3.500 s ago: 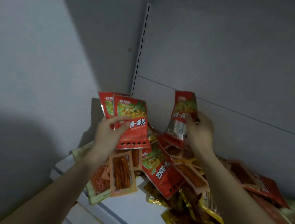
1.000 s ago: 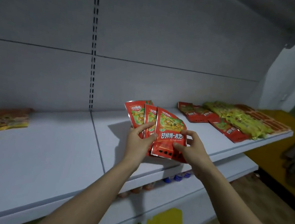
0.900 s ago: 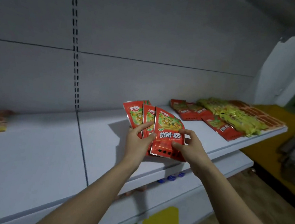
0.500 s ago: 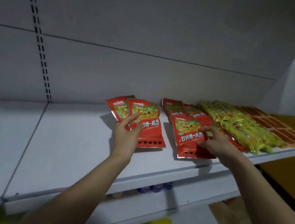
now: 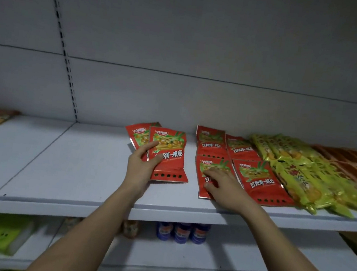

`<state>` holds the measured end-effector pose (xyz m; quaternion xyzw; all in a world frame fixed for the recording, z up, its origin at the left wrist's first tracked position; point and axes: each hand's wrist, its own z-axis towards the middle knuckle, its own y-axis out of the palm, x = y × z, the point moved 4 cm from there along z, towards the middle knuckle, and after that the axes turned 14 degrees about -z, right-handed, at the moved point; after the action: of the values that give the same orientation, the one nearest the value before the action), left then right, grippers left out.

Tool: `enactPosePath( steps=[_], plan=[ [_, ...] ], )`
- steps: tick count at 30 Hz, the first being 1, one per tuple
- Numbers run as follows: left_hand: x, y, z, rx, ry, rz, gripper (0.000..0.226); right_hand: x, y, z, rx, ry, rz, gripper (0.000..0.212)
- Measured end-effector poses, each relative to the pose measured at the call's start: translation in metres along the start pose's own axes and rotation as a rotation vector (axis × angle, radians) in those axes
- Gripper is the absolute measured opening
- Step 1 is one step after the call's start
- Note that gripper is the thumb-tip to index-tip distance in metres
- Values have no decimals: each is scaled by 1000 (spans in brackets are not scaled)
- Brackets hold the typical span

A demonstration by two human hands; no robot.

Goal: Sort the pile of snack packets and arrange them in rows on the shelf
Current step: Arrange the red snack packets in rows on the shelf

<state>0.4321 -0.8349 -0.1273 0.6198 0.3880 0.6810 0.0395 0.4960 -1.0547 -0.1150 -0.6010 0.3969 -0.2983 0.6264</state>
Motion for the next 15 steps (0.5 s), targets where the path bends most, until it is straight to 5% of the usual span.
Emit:
enactPosePath(
  steps=[5,8,15],
  plan=[
    [7,6,-14,24,36,18,54,-9,-11,-11,195,1,-6,46],
    [9,6,-24,63,70,-20,59,-23,-27,-26,330,-8,248,44],
    [12,50,-43,-40,189,57,60,-31,-45,-31,293,-44,719,57]
  ],
)
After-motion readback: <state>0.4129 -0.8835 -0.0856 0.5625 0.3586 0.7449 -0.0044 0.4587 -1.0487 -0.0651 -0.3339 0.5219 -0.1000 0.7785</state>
